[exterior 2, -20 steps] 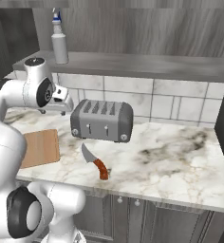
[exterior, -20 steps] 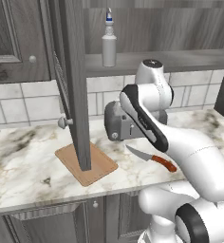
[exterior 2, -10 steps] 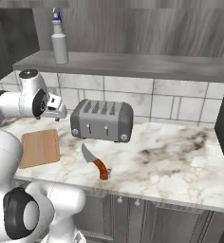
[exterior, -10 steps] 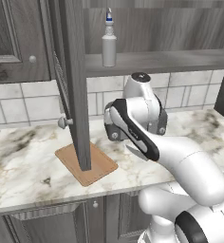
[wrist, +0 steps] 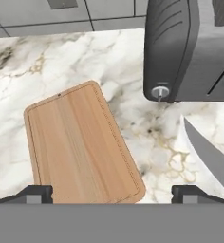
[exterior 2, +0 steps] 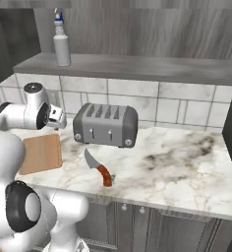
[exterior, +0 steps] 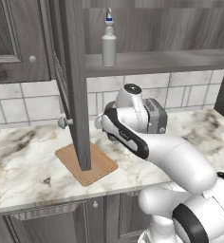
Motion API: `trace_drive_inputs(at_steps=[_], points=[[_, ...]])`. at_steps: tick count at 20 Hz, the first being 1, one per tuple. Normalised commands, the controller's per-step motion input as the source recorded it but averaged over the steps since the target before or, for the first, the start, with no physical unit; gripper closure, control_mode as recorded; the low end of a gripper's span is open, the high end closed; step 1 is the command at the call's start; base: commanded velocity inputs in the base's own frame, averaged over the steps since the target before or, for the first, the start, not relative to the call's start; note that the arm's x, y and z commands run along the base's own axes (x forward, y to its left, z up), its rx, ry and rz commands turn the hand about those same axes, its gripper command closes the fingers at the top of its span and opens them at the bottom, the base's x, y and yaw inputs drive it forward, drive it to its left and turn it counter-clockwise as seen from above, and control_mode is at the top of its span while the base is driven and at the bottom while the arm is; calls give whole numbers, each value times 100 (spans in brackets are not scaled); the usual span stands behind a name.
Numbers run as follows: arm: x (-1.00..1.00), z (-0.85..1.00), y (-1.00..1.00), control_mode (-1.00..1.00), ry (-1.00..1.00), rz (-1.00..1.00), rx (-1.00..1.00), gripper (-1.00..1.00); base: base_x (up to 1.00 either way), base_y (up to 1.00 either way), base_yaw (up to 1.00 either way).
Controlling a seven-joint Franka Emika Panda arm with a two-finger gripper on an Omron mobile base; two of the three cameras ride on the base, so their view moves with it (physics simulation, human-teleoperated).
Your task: Move the cutting board and knife to the sink. Then move spray from the cabinet to the counter.
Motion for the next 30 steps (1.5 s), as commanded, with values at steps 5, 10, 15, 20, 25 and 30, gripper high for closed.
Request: trace_drive_inputs(at_steps=[5,10,15,20,25,30], points=[[49,-29,30,-100,0,-3,0,-100,0,0,0],[47,-27,29,-100,0,-7,0,-100,0,0,0],[54,-28,20,-100,1,-6,0,-100,0,0,0],[50,-27,15,-100,1,-6,0,-100,0,0,0],[43,-32,18,-100,0,-5,0,-100,0,0,0],[39,-36,12,-100,1,-3,0,-100,0,0,0]])
